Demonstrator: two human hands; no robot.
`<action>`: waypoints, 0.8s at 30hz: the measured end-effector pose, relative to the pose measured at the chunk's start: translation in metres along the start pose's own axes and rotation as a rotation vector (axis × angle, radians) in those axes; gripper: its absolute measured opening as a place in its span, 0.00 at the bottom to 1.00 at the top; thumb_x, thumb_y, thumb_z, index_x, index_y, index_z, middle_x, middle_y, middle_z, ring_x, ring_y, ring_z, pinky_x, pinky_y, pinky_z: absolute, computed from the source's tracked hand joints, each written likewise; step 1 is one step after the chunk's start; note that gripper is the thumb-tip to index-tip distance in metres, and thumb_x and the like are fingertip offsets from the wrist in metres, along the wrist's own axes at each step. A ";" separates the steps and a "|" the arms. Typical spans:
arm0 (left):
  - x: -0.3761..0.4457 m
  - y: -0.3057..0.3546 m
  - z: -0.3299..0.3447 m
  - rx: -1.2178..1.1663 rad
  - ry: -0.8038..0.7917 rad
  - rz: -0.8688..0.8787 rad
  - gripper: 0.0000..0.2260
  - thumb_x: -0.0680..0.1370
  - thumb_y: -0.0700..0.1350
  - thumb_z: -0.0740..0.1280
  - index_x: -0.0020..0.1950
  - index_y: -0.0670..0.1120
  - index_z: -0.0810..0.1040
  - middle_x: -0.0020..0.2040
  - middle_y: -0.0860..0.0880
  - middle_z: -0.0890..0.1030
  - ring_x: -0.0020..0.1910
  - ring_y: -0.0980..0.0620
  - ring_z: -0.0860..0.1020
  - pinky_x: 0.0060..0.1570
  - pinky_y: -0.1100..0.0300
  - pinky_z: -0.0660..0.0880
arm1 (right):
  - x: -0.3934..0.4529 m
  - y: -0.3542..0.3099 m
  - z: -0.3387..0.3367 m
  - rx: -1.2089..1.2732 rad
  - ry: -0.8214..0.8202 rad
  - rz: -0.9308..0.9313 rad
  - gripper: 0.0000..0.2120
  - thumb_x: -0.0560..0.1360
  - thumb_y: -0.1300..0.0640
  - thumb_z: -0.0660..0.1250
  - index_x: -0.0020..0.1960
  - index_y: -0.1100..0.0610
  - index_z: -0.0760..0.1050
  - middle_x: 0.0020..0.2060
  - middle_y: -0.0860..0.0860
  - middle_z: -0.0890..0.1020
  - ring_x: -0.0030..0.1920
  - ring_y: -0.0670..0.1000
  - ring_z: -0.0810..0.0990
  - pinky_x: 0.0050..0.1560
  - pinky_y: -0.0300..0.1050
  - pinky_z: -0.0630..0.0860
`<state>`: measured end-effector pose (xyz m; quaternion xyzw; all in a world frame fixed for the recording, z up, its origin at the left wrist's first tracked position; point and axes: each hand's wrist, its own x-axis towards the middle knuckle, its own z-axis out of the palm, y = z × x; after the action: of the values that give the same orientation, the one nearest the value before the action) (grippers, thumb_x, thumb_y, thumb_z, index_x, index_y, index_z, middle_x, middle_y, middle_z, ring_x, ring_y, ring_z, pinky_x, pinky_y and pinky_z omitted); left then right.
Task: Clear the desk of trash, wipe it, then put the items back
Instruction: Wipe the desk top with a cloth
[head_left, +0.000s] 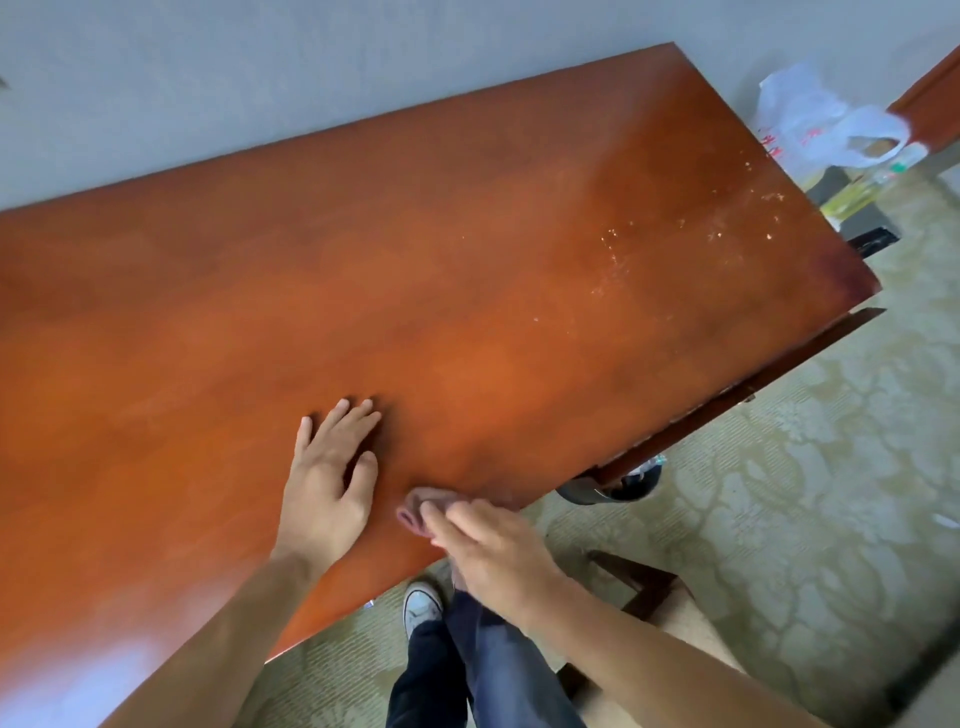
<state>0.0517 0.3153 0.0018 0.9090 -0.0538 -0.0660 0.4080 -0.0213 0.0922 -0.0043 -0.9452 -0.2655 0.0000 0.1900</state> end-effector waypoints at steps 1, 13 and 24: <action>-0.001 -0.002 0.001 0.079 -0.017 0.025 0.23 0.80 0.48 0.57 0.75 0.51 0.75 0.79 0.55 0.68 0.82 0.56 0.56 0.82 0.48 0.43 | -0.001 0.035 -0.011 -0.047 0.050 0.094 0.20 0.75 0.59 0.72 0.67 0.59 0.78 0.46 0.49 0.80 0.40 0.48 0.78 0.36 0.45 0.81; -0.007 -0.004 0.024 0.783 -0.078 0.176 0.32 0.79 0.59 0.57 0.83 0.56 0.60 0.83 0.44 0.58 0.83 0.39 0.53 0.76 0.28 0.53 | 0.171 0.115 -0.027 0.117 0.289 0.492 0.11 0.82 0.52 0.64 0.64 0.47 0.78 0.48 0.44 0.81 0.42 0.46 0.82 0.41 0.42 0.78; 0.111 0.037 0.043 0.723 -0.046 -0.098 0.31 0.80 0.60 0.50 0.84 0.57 0.55 0.84 0.44 0.55 0.83 0.40 0.51 0.77 0.30 0.46 | 0.163 0.216 -0.087 -0.087 0.115 0.539 0.14 0.81 0.41 0.54 0.55 0.45 0.75 0.44 0.49 0.84 0.44 0.52 0.83 0.44 0.48 0.77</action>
<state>0.1527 0.2428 -0.0073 0.9943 -0.0393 -0.0823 0.0551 0.2356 -0.0274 0.0154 -0.9874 0.0071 -0.0146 0.1572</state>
